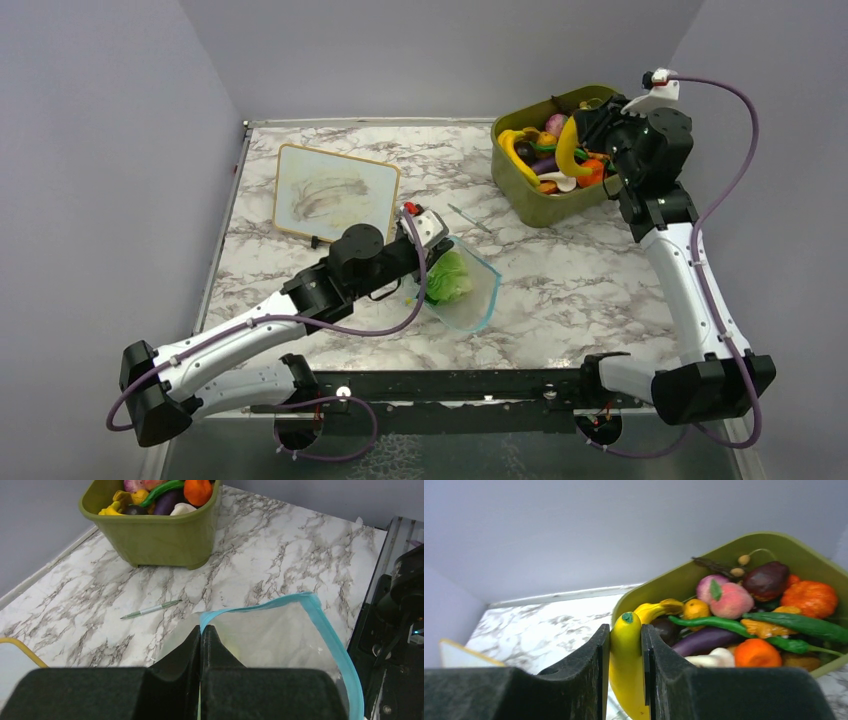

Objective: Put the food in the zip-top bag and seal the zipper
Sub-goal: Pick up the fake fruit from the bin, then place the fake fruit in the zipper food storage bag.

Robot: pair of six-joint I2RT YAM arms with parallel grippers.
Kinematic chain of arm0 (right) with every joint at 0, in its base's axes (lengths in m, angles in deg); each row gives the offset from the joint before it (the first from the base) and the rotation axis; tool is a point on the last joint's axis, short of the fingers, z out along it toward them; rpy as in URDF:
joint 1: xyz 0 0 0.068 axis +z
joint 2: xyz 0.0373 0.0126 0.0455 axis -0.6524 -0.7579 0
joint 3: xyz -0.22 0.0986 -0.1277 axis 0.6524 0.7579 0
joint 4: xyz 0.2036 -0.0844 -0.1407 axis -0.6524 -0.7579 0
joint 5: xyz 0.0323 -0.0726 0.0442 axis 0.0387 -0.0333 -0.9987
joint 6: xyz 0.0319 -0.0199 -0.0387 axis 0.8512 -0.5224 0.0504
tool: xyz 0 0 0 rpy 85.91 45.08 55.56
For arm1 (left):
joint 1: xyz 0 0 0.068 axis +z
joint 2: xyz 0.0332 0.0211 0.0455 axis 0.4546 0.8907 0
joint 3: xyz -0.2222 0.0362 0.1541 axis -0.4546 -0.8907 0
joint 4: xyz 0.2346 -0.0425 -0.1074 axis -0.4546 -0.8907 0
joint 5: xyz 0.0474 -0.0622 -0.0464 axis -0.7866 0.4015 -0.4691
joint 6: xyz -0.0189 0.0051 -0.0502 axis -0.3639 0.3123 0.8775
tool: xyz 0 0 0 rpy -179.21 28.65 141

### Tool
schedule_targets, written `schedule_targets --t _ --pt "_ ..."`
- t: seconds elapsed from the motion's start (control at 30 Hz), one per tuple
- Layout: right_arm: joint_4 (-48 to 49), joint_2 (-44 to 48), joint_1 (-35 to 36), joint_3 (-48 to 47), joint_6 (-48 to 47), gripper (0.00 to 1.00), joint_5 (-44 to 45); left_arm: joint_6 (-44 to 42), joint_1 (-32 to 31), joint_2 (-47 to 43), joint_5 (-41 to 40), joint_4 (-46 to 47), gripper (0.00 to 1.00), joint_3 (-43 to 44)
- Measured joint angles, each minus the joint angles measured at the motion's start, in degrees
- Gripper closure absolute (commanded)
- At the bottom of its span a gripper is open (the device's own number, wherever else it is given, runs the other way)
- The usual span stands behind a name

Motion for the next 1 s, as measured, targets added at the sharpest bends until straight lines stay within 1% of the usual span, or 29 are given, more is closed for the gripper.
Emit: schedule_targets --t 0.1,0.23,0.5,0.63,0.77,1.0 --pt "-0.96 1.68 0.96 0.17 1.6 0.9 -3.56 1.36 0.11 1.09 -0.92 -0.79 1.0 1.84" --pt "-0.9 5.46 3.52 2.78 3.54 0.9 -8.13 3.04 1.55 4.11 -1.01 -2.58 1.0 4.76" --pt "0.33 11.96 6.43 8.17 8.35 0.91 -19.15 8.76 9.66 10.08 5.33 -4.81 1.0 9.2" --pt "2.82 15.67 7.08 11.58 12.2 0.92 -24.72 11.47 13.57 11.72 8.15 -6.23 1.0 10.29" --pt "6.54 18.12 8.04 13.53 17.77 0.92 -28.94 13.86 15.08 11.3 9.11 -6.58 1.0 10.29" --pt "12.5 18.58 12.52 15.1 25.0 0.92 -31.23 20.55 18.14 10.86 10.99 -7.43 1.0 10.29"
